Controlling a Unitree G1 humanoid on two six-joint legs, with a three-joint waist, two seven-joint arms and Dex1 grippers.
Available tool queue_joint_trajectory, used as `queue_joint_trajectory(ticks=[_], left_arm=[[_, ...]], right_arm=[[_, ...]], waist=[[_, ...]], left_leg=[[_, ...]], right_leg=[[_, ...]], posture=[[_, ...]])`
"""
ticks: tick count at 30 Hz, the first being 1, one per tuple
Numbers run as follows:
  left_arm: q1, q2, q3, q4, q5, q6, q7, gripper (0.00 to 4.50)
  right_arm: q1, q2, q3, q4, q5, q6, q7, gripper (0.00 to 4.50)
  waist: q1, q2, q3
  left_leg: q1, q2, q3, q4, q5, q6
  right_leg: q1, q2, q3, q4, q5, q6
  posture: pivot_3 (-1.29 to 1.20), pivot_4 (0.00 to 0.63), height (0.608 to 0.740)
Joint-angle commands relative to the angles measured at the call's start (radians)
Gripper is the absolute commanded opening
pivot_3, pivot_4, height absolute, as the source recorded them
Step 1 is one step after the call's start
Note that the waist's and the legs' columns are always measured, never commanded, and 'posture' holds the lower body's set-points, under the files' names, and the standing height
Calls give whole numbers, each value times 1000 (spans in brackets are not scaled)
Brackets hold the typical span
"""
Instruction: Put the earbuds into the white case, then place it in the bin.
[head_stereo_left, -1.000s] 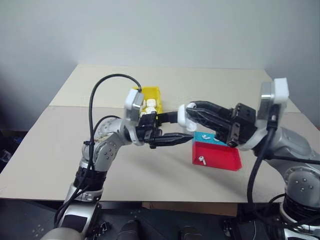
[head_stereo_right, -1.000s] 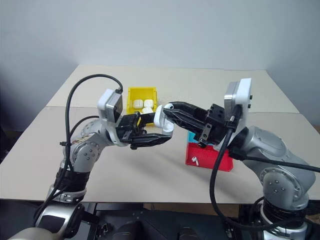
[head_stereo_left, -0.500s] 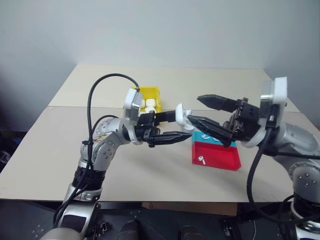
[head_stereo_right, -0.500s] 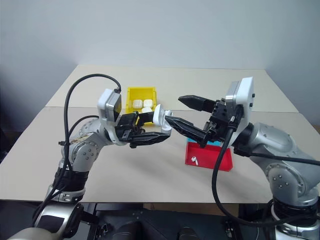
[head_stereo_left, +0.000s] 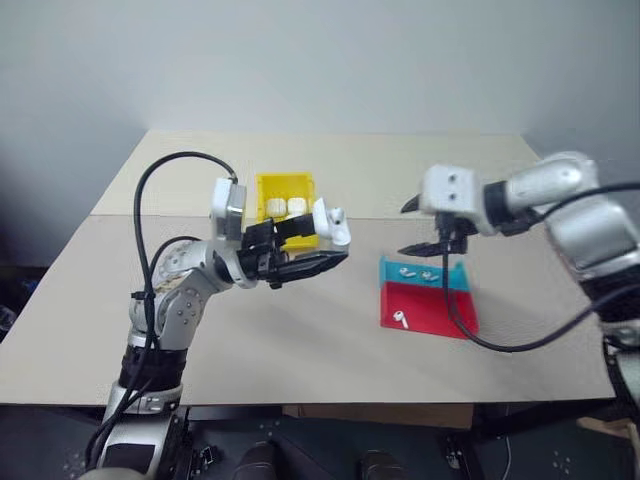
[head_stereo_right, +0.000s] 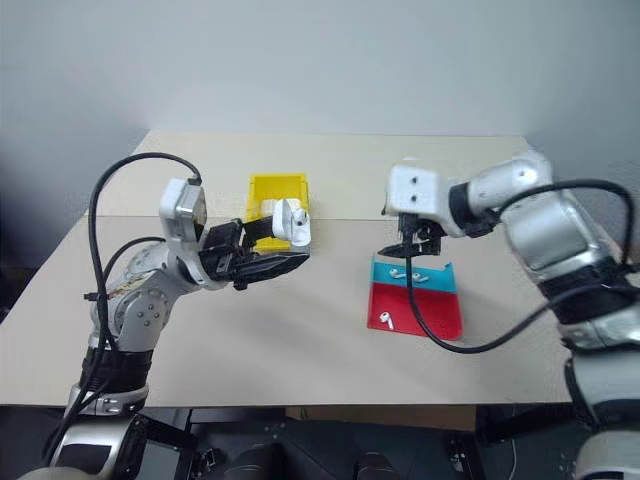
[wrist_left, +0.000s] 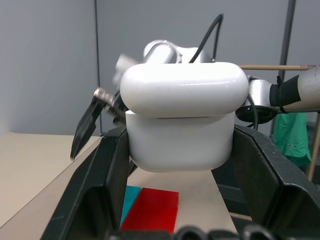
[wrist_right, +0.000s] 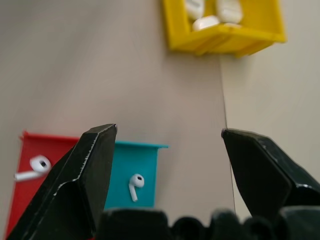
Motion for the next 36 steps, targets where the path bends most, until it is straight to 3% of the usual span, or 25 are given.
queue_joint_trajectory(ticks=[1,4,6,11,16,36], left_arm=[[17,-13,12,-67,-1,-34,35,2767],[25,-30,6,-88,5,-48,67,2767],[34,-31,9,-108,1,-44,85,2767],[64,-6,25,-151,-9,-33,107,2767],[96,12,42,-194,-22,-28,142,2767],[143,41,50,-255,-43,-19,204,2767]], right_arm=[[-131,67,93,327,-213,-324,25,3775],[-207,145,153,589,-327,-517,12,3122],[-239,195,168,714,-373,-586,3,2402],[-287,280,161,895,-446,-651,-4,2402],[-290,324,167,967,-527,-642,-107,2402],[-263,382,113,1012,-593,-587,-151,2402]], waist=[[3,0,1],[7,0,1],[6,0,1],[0,1,2],[-2,2,2],[0,2,2]], left_leg=[[0,0,0,0,0,0],[-1,0,0,0,0,0],[-1,0,0,0,0,-1],[0,0,0,0,1,-2],[0,0,0,0,1,-2],[0,0,0,0,1,-2]], right_leg=[[0,0,0,0,0,0],[0,-1,-1,0,0,0],[0,-1,-1,0,0,0],[0,0,-1,1,0,0],[0,0,-1,2,0,0],[0,0,-1,2,0,-1]], posture=[[0,150,740],[0,150,740],[0,150,740],[0,150,740],[0,150,740],[0,150,740]])
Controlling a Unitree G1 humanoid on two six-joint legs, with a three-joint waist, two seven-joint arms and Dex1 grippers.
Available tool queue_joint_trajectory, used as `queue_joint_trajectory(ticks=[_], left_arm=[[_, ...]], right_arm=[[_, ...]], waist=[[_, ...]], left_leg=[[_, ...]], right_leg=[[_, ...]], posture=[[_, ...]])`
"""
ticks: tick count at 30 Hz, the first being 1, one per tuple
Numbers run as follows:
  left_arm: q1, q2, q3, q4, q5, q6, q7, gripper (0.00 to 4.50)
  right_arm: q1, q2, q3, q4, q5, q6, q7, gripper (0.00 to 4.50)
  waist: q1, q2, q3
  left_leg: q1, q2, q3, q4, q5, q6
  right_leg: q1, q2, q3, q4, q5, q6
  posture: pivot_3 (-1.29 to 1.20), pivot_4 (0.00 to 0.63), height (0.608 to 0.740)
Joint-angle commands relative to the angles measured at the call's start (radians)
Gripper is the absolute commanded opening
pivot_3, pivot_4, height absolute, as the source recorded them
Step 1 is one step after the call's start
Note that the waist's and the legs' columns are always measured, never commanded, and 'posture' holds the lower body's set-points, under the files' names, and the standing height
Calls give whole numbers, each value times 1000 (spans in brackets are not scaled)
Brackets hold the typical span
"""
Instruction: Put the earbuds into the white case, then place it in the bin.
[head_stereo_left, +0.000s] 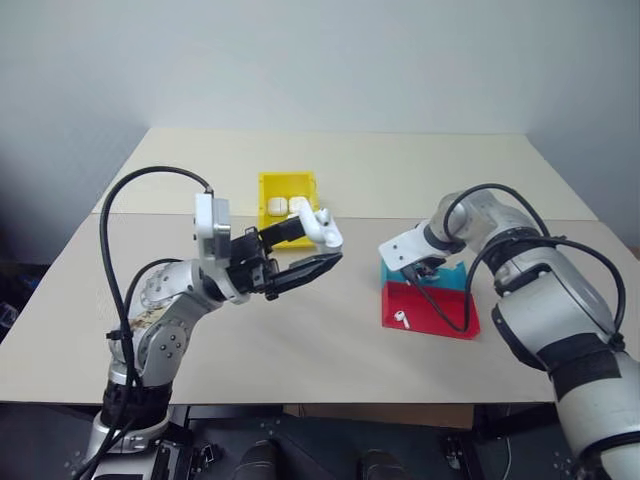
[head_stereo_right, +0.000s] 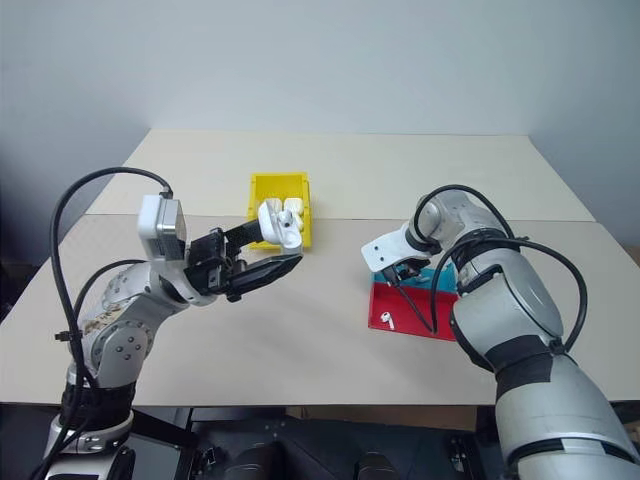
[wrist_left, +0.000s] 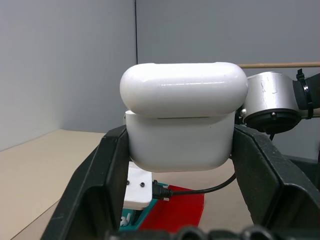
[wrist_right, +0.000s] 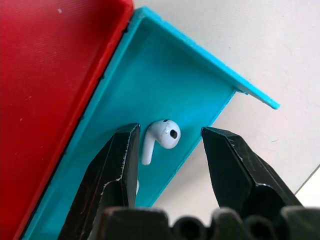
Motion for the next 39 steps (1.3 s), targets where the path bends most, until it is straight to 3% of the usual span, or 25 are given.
queue_joint_trajectory(ticks=[1,15,20,21,31,39], left_arm=[[6,9,20,-45,-21,-7,13,2767],[37,25,23,-90,-42,1,54,2767],[45,28,23,-98,-44,-2,59,2767],[47,29,23,-101,-45,-1,61,2767],[35,31,17,-87,-46,2,57,2767],[5,30,10,-43,-50,4,19,2767]], right_arm=[[-3,-2,-23,2,-8,29,-4,2402],[11,0,-30,7,-42,28,-7,2402],[20,-2,-35,5,-41,24,7,739],[21,-3,-36,5,-41,23,8,608],[20,-9,-89,3,-12,55,61,610],[-59,-54,-330,-79,219,182,206,610]], waist=[[0,0,0],[0,0,0],[0,0,0],[0,0,0],[0,0,0],[0,1,1]], left_leg=[[0,0,0,0,0,0],[0,0,0,0,0,0],[1,0,0,0,0,0],[1,0,0,0,0,0],[2,0,0,0,0,0],[1,0,0,0,0,0]], right_leg=[[0,0,0,0,0,0],[0,0,0,0,0,0],[1,0,0,0,0,0],[1,0,0,0,0,0],[1,0,0,0,0,0],[1,0,0,0,0,0]], posture=[[0,150,740],[0,150,740],[0,150,740],[0,150,740],[0,150,740],[0,150,740]])
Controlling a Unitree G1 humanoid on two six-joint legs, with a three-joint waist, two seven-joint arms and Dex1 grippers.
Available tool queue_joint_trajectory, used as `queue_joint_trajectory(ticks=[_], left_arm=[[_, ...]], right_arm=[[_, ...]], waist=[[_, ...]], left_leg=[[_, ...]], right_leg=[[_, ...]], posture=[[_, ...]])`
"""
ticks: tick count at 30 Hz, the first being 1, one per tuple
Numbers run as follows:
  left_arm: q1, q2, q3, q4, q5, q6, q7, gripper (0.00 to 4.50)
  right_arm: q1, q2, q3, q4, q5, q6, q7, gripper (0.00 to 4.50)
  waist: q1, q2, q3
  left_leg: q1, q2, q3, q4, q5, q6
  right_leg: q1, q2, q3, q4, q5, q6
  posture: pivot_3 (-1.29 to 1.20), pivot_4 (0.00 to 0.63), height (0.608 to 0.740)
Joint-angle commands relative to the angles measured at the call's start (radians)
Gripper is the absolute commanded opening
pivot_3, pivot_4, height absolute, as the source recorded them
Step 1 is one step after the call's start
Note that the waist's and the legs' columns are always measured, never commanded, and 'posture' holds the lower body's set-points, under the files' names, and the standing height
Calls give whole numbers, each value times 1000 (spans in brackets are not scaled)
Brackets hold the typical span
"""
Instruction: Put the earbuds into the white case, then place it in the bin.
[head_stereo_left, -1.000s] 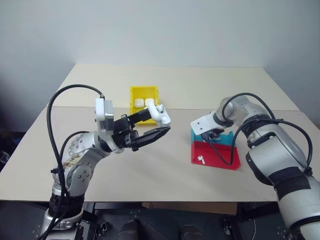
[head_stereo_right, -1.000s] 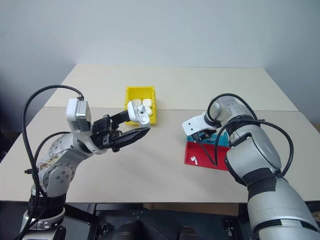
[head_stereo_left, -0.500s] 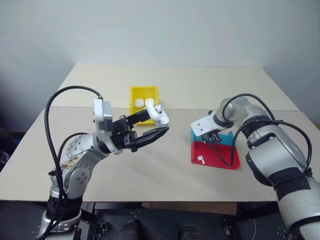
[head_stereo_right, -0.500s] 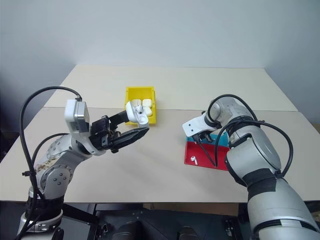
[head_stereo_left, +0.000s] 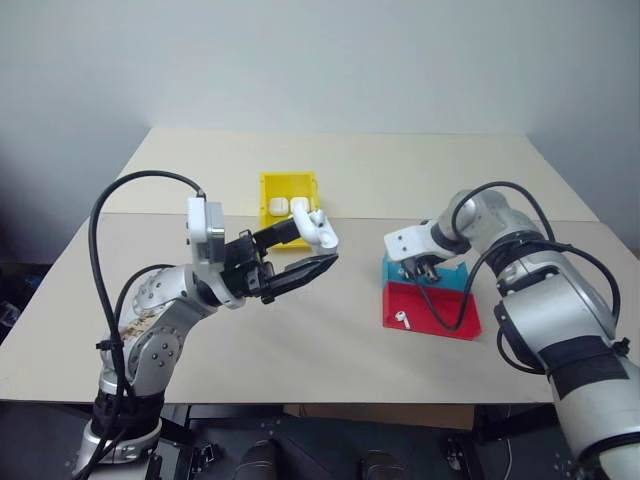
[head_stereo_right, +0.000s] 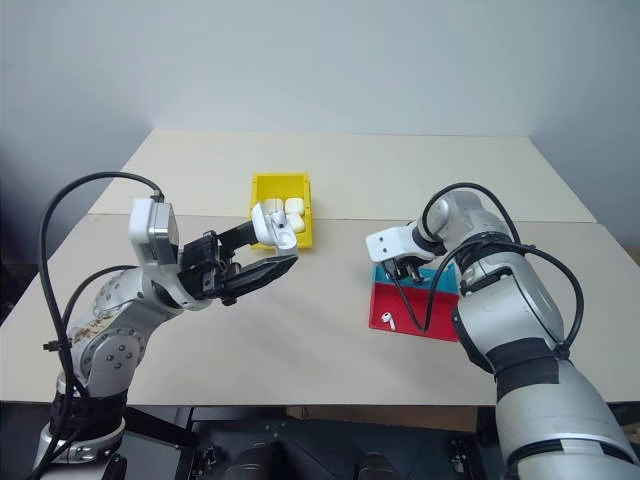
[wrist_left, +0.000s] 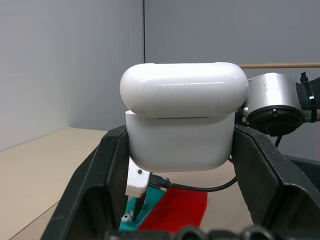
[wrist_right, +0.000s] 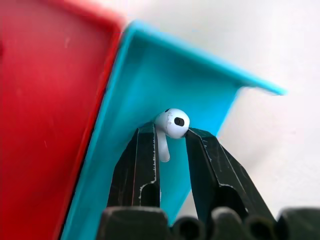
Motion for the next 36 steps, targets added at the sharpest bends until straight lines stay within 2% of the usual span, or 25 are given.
queue_joint_trajectory(ticks=[1,3,5,8,11,16,18,23,29,36], left_arm=[[-32,2,4,4,-27,3,-18,2767],[-47,0,1,20,-27,5,-27,2767],[-69,-1,-1,44,-30,10,-40,2767],[-104,-1,-11,82,-33,16,-74,2767],[-149,-6,-27,142,-31,20,-121,2767],[-233,-31,-59,256,-10,17,-183,2767],[-261,-41,-65,293,1,12,-202,2767],[-328,-73,-82,359,14,21,-239,2767],[-343,-84,-83,374,24,23,-264,2767],[-324,-81,-71,348,18,37,-260,2767]], right_arm=[[-64,-46,-147,-99,155,85,70,610],[-39,-65,-237,-203,257,204,115,610],[39,-93,-347,-400,394,387,153,610],[208,-113,-527,-837,637,859,108,610],[384,-75,-755,-1297,920,1322,-63,610],[530,112,-1024,-1754,1298,1661,-372,610],[544,176,-1073,-1833,1406,1719,-487,610],[642,243,-1021,-1988,1572,1709,-691,610],[691,188,-919,-2012,1621,1623,-795,610],[722,107,-844,-1999,1673,1534,-849,610]], waist=[[1,1,1],[1,1,1],[5,1,1],[16,1,0],[26,1,1],[22,1,0],[18,1,0],[15,1,0],[8,1,0],[6,1,0]], left_leg=[[0,0,0,0,0,0],[0,0,0,0,0,0],[0,0,0,0,0,0],[-1,0,-1,0,0,0],[-2,0,-1,1,0,0],[-2,0,-1,1,0,0],[-1,0,-2,1,0,0],[-1,0,-2,0,0,0],[-2,0,-3,1,0,1],[-2,0,-3,0,0,1]], right_leg=[[0,0,0,0,0,0],[0,0,0,0,0,0],[0,0,0,0,0,0],[2,0,-2,-1,0,0],[1,0,-2,0,0,0],[0,0,-1,1,0,0],[1,0,-2,1,0,0],[1,0,-1,0,0,0],[0,0,-1,0,0,0],[0,0,-1,-1,0,1]], posture=[[0,150,740],[0,150,740],[0,150,740],[0,150,740],[0,150,740],[0,150,740],[0,150,740],[0,150,740],[0,150,740],[0,150,740]])
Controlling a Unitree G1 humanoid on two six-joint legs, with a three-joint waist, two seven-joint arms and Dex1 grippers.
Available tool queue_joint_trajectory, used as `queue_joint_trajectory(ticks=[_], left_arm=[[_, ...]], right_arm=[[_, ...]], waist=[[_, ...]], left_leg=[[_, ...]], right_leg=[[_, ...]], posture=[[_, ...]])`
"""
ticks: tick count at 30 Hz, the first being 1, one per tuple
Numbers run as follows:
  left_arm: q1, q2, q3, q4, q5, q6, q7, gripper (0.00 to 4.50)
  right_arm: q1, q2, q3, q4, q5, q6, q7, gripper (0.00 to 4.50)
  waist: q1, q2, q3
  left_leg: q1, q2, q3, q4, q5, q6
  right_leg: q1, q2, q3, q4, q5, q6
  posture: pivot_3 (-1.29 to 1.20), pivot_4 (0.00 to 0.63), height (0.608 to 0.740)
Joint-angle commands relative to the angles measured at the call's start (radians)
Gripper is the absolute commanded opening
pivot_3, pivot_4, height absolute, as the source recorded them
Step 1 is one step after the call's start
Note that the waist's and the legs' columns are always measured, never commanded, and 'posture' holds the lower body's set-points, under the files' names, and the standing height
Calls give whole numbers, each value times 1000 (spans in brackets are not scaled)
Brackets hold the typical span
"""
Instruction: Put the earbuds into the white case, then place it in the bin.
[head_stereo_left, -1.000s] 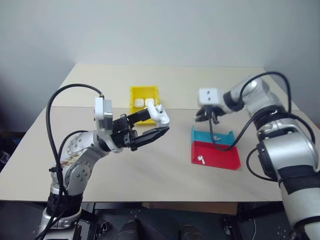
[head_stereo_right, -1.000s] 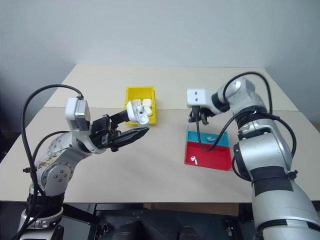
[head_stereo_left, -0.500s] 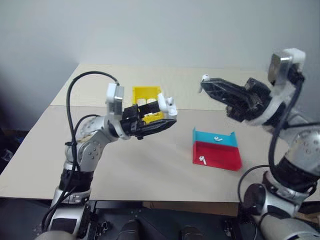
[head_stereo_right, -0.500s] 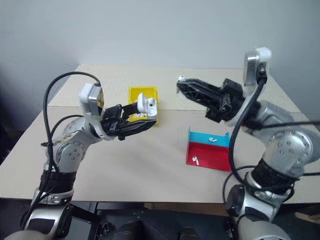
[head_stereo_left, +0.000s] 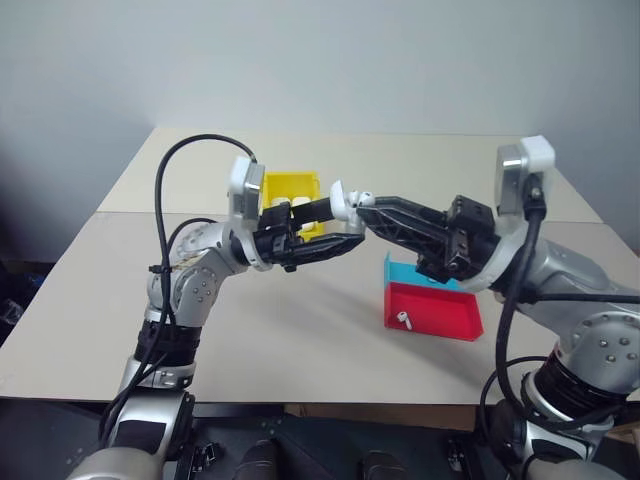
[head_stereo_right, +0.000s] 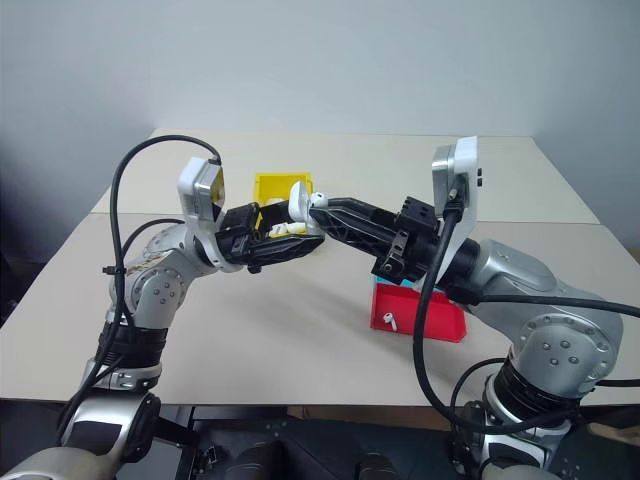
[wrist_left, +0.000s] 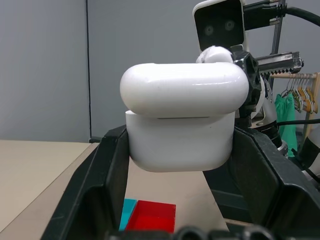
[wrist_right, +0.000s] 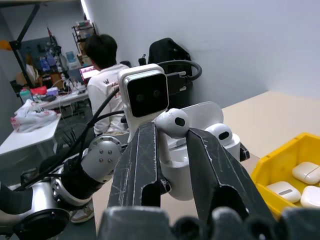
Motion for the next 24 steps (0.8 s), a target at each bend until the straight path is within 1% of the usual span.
queue_joint_trajectory(ticks=[1,6,10,23,24], left_arm=[[-5,0,17,-42,-10,-1,-2,2767],[2,-3,18,-54,-9,-2,6,2767],[8,-10,18,-66,-5,-6,10,2767],[23,-15,26,-81,7,-23,12,2767],[24,-16,26,-82,7,-23,14,2767]], right_arm=[[10,-42,27,-16,33,-62,-14,610],[40,-111,103,-22,-3,-116,-15,610],[55,-140,150,-16,-23,-159,-33,610],[73,-224,232,-1,-36,-232,-18,610],[76,-232,231,-1,-30,-233,-8,960]], waist=[[0,0,0],[0,0,0],[0,0,0],[0,0,0],[1,0,0]], left_leg=[[0,0,0,0,0,0],[0,0,0,0,0,0],[0,0,0,0,0,0],[0,0,0,0,0,0],[0,0,0,0,0,0]], right_leg=[[0,0,0,0,0,0],[0,0,0,0,0,0],[0,0,0,0,0,0],[0,0,0,0,0,0],[0,0,0,0,0,0]], posture=[[0,150,740],[0,150,740],[0,150,740],[0,150,740],[0,150,740]])
